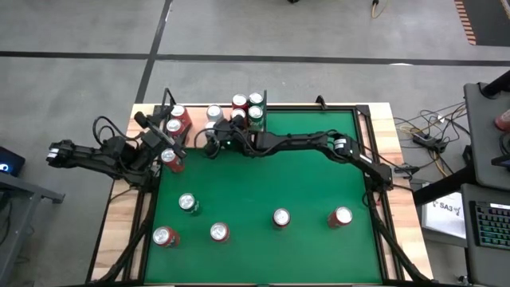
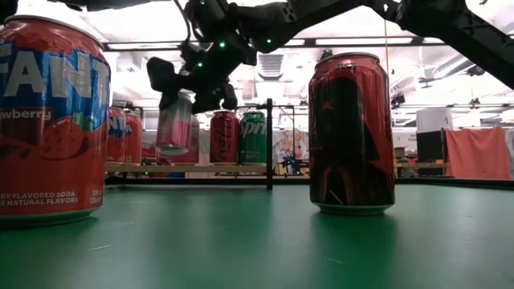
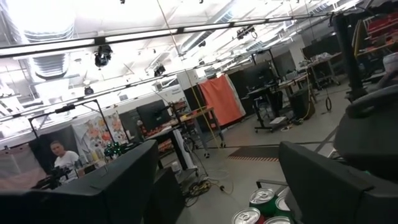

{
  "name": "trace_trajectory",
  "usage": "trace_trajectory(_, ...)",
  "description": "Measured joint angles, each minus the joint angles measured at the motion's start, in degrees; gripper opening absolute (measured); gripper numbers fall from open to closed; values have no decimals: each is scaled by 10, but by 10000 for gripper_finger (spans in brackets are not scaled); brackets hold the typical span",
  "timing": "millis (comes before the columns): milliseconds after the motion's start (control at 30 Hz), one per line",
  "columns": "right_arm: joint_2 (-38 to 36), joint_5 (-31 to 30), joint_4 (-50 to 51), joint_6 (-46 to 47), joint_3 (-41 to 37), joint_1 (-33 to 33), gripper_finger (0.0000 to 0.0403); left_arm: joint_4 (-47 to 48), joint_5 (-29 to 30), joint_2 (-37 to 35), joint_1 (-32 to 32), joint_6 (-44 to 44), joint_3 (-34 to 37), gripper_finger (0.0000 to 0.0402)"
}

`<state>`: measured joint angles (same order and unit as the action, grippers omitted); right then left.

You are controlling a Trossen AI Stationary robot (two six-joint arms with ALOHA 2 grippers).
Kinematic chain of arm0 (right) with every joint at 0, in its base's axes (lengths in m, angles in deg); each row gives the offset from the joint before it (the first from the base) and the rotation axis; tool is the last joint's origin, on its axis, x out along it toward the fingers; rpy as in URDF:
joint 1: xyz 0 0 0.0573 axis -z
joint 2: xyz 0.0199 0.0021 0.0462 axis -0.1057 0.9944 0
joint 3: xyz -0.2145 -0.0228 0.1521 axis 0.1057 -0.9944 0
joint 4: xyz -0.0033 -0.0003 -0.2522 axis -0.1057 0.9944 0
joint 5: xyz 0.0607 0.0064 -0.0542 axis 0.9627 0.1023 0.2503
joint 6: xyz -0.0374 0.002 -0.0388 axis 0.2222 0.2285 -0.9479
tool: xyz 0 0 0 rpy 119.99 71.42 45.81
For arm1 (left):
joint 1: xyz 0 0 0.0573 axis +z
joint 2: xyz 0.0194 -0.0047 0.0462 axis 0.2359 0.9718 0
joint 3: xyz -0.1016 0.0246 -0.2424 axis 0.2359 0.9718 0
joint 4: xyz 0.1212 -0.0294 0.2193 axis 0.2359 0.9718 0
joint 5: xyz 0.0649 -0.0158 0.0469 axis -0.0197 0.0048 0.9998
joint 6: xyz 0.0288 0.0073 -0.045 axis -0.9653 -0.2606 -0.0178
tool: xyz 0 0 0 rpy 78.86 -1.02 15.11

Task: Place canned beverage on shelf
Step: Put the pink-white soda can on the shelf aligned with the other pink-white soda can

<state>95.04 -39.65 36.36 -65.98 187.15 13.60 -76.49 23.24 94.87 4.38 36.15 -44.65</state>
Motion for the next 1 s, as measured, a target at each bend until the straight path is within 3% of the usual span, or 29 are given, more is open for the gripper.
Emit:
trace_trajectory(367,3,-36,-5,23,0,2,282,3,0,-1,0,-4,0,318)
trace_trajectory(1000,10,-35,-62,31,-18,4,282,5,0,0,0,-9,0,318)
